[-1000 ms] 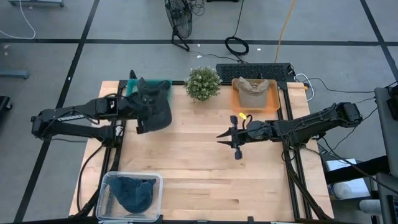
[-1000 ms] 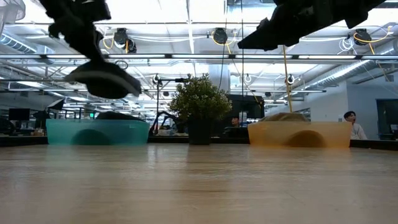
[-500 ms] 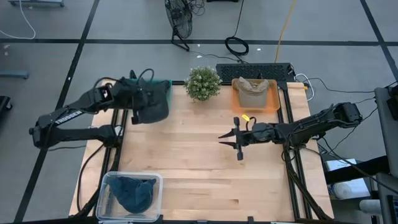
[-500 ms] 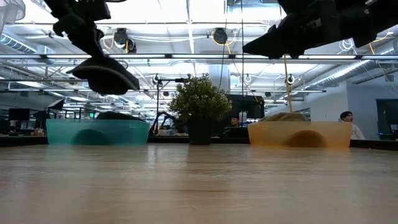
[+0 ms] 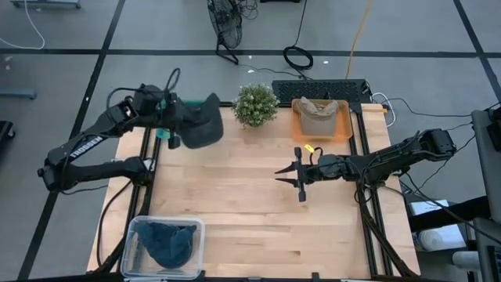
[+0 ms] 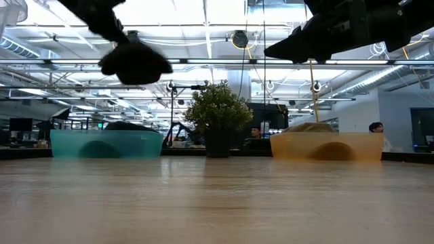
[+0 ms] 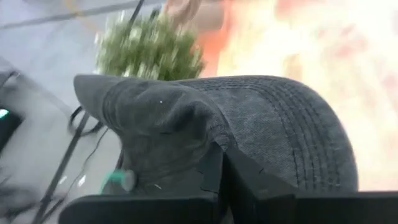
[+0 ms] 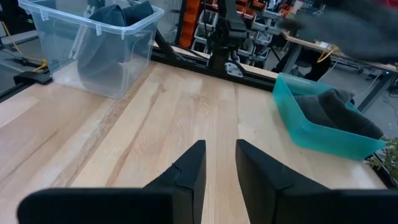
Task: Pick & Place hat
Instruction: Put the black cap into the green bin
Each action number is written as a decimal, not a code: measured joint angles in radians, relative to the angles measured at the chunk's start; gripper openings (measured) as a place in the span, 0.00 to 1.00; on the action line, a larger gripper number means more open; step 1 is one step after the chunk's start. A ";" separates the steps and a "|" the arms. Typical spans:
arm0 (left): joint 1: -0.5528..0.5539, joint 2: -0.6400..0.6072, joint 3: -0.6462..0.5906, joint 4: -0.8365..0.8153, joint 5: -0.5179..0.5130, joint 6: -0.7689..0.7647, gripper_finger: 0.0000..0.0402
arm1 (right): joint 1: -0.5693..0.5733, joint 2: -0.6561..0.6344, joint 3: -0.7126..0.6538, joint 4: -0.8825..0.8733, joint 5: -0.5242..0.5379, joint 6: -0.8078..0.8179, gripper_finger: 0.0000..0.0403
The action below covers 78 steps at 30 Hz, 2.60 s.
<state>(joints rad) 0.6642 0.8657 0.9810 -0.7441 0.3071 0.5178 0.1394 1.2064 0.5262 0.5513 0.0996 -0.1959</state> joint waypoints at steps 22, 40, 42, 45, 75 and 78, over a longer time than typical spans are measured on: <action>0.043 0.230 0.351 -0.528 0.030 0.162 0.02 | 0.000 0.000 0.000 -0.020 0.001 0.038 0.19; 0.267 0.221 0.036 -0.262 -0.001 0.329 0.04 | 0.000 0.000 0.000 -0.021 0.000 0.053 0.19; 0.279 0.225 0.037 -0.241 -0.024 0.325 0.04 | 0.000 0.000 0.000 -0.020 0.000 0.053 0.19; 0.290 0.252 0.037 -0.225 0.000 0.319 0.01 | 0.000 0.000 0.000 -0.016 0.000 0.053 0.19; 0.289 0.374 0.037 -0.168 -0.344 0.287 0.26 | 0.000 0.000 -0.015 -0.028 0.000 0.079 0.19; 0.268 0.368 0.037 -0.170 -0.403 0.288 0.32 | 0.000 0.000 -0.016 -0.029 0.000 0.079 0.19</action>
<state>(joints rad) 0.9323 1.2336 1.0180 -0.9138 -0.0959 0.8062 0.1394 1.2064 0.5106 0.5228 0.0997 -0.1169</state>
